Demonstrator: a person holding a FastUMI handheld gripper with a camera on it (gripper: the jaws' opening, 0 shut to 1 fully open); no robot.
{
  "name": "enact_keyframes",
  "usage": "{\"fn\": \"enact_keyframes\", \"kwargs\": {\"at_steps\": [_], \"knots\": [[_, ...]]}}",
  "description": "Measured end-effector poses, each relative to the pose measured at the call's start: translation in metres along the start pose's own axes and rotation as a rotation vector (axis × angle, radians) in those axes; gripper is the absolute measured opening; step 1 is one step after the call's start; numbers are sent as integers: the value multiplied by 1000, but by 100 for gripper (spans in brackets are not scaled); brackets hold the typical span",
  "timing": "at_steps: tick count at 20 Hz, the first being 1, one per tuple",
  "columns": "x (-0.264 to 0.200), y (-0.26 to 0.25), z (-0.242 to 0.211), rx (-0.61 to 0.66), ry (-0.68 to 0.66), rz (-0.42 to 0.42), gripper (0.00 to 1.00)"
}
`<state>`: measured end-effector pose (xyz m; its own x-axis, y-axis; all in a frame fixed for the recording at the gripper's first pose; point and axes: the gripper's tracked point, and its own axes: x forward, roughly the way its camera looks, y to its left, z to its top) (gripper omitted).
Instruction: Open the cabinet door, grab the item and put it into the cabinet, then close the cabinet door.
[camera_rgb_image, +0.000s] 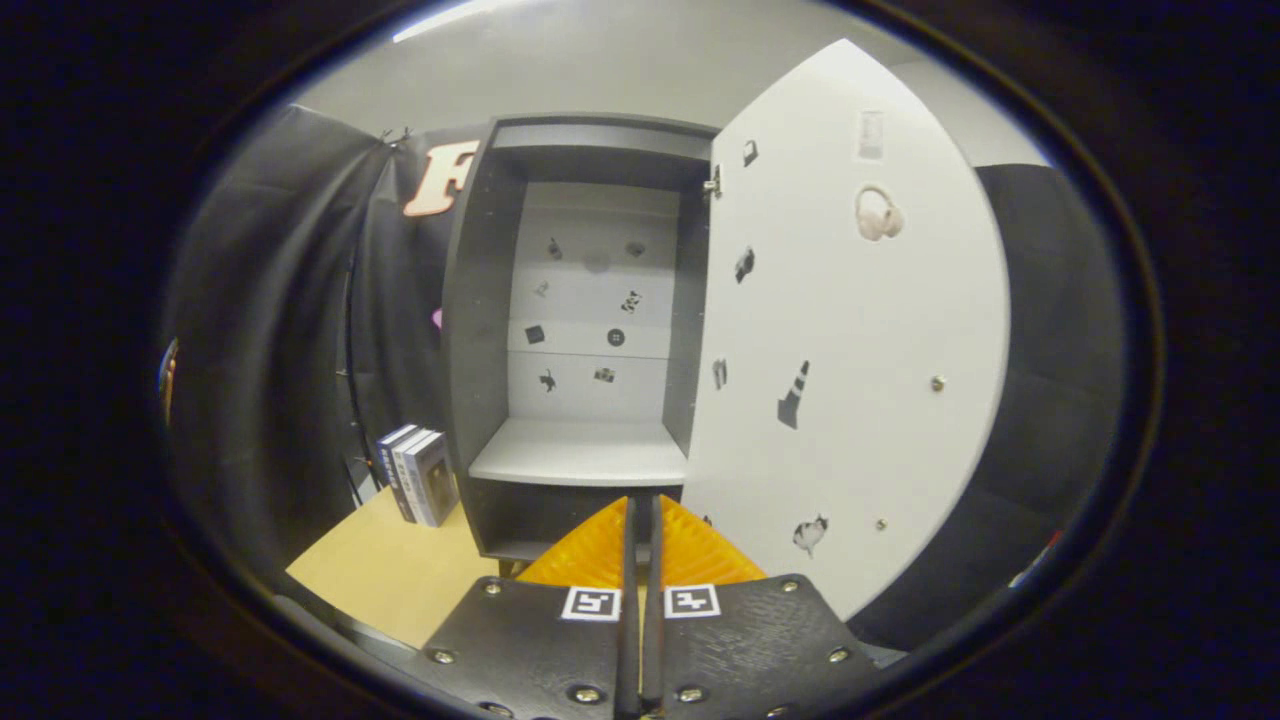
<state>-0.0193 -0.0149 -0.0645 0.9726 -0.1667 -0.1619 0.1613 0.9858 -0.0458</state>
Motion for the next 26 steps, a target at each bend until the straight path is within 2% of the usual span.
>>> {"fn": "enact_keyframes", "kwargs": {"at_steps": [7,15,17,18,21,23,24,26], "knots": [[32,50,-20,-48,42,140,2],[54,86,-108,-57,243,264,2],[56,92,-139,-74,330,294,19],[57,96,-153,-78,360,308,32],[59,103,-193,-69,452,336,52],[57,105,-223,-59,518,345,75],[59,104,-236,-59,539,342,80],[62,98,-264,-69,595,329,79]]}}
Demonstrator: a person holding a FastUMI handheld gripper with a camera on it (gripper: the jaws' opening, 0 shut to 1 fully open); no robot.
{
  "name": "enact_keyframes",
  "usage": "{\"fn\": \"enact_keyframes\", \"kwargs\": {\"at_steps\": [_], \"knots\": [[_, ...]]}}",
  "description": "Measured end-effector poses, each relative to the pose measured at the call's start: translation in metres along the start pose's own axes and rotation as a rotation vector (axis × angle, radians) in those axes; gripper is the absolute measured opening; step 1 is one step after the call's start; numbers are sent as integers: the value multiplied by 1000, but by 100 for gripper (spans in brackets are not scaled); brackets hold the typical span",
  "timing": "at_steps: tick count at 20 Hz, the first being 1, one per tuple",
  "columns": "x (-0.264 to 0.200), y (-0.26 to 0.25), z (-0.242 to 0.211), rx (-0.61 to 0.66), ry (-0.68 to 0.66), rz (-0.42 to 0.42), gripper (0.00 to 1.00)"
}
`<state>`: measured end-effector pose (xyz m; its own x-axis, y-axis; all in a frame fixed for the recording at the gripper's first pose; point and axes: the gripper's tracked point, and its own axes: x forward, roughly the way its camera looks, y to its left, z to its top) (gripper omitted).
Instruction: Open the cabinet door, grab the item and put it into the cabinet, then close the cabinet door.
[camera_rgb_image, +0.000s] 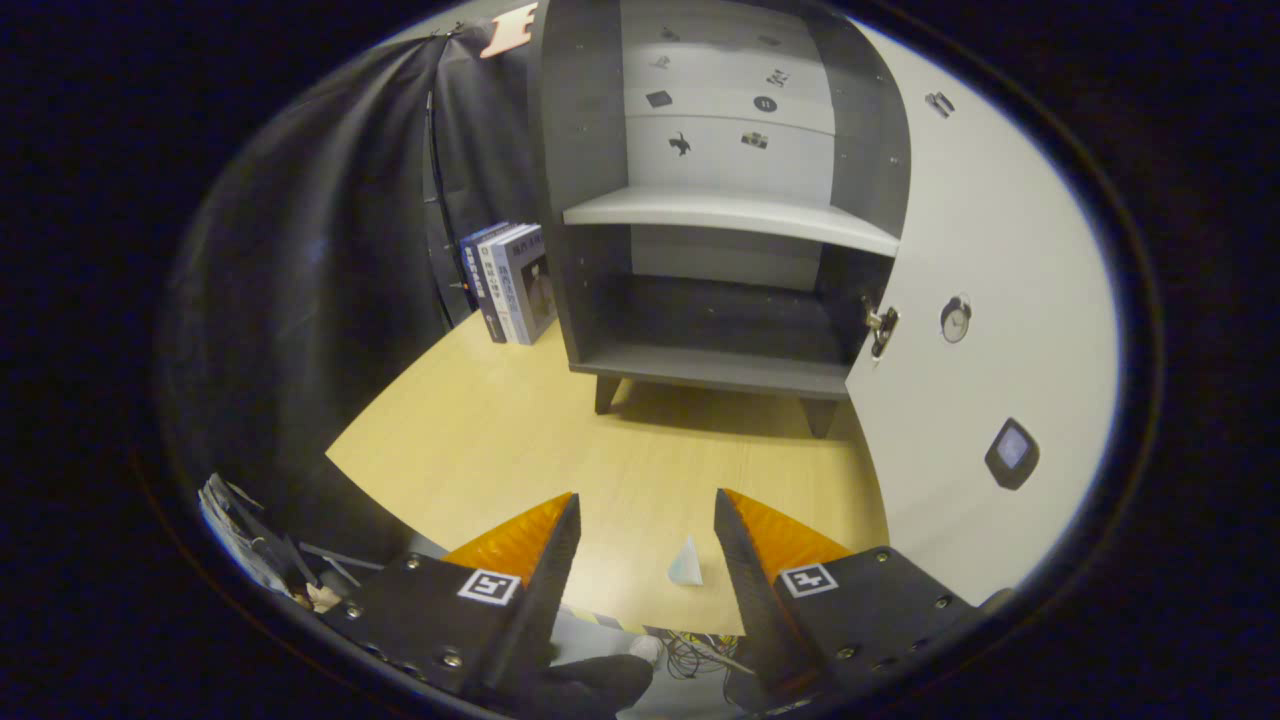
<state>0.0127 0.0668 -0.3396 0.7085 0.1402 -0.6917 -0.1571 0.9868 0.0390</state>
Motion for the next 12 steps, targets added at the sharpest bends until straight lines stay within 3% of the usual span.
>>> {"fn": "enact_keyframes", "kwargs": {"at_steps": [12], "knots": [[58,-22,-72,3,169,-65,82]]}}
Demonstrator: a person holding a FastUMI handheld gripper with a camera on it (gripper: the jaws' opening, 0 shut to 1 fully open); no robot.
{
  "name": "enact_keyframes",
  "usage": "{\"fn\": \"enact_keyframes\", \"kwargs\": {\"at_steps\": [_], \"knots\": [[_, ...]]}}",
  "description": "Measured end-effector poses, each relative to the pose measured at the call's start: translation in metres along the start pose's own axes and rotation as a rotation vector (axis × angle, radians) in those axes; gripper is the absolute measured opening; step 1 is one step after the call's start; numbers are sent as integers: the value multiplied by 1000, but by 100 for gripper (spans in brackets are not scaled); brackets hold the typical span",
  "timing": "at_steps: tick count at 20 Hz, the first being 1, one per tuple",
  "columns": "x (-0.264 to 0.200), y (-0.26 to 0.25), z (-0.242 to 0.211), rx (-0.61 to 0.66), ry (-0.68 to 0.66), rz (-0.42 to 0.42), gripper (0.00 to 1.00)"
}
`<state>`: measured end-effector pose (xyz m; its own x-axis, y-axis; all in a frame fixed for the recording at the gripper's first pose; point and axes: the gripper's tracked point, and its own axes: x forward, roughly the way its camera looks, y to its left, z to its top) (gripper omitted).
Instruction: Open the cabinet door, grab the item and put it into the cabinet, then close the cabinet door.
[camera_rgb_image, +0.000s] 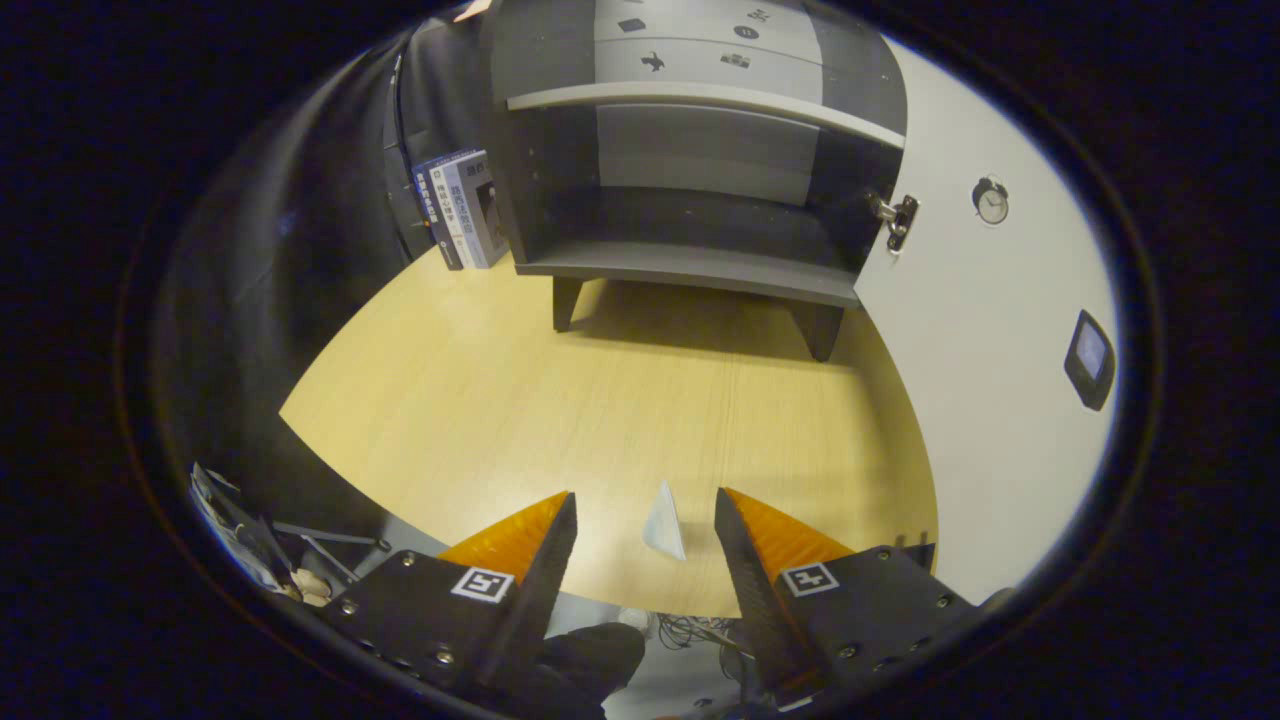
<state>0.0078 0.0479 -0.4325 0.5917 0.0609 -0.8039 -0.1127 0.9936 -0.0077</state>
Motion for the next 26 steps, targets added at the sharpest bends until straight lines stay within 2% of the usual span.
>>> {"fn": "enact_keyframes", "kwargs": {"at_steps": [13,14,16,18,20,23,24,26], "knots": [[63,-4,-48,-51,196,-31,80],[71,-5,-53,-49,206,-31,69],[74,-3,-57,-54,221,-26,58],[84,-3,-59,-78,225,-24,59],[83,0,-58,-73,232,-6,38],[93,-1,-61,-68,236,-17,39],[87,-1,-60,-75,250,-20,30],[88,0,-59,-88,240,-28,30]]}}
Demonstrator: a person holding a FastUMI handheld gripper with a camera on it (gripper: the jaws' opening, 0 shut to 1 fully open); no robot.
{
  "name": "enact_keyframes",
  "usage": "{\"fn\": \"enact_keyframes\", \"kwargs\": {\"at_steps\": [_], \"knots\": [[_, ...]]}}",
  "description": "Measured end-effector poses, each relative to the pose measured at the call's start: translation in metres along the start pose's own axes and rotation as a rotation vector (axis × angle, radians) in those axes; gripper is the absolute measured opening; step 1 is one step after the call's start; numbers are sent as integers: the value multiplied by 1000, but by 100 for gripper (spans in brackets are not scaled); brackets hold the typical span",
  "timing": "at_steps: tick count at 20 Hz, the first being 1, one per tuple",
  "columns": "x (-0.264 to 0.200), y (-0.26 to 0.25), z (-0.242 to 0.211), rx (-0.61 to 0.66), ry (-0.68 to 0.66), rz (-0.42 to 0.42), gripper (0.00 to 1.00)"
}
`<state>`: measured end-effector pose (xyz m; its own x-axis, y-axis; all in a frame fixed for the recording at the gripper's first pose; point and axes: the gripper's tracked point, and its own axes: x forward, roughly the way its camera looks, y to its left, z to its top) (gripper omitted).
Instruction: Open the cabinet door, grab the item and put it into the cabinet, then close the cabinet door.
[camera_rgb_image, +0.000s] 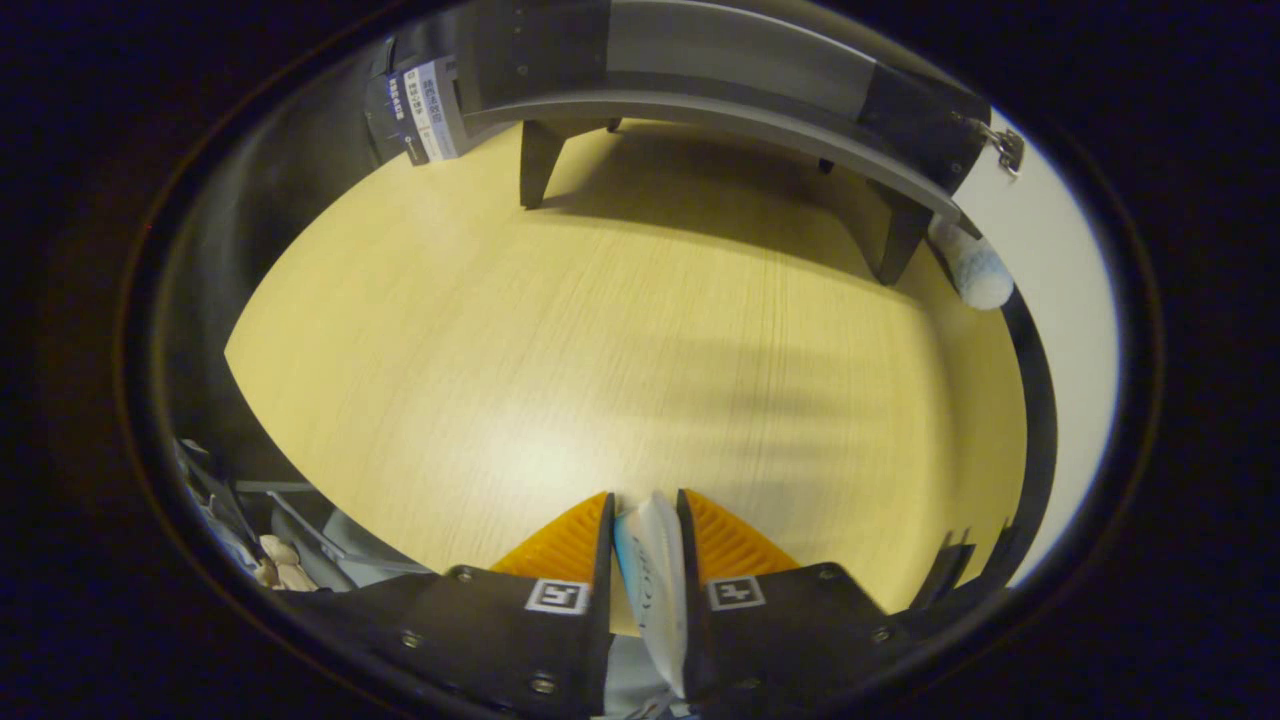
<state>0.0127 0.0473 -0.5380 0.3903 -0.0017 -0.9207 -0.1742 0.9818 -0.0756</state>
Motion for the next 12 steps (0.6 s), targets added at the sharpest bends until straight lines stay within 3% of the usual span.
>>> {"fn": "enact_keyframes", "kwargs": {"at_steps": [1,6,12], "knots": [[6,1,-2,-1,11,2,22],[-29,11,18,69,-43,28,22],[-97,3,89,155,-166,52,23]]}}
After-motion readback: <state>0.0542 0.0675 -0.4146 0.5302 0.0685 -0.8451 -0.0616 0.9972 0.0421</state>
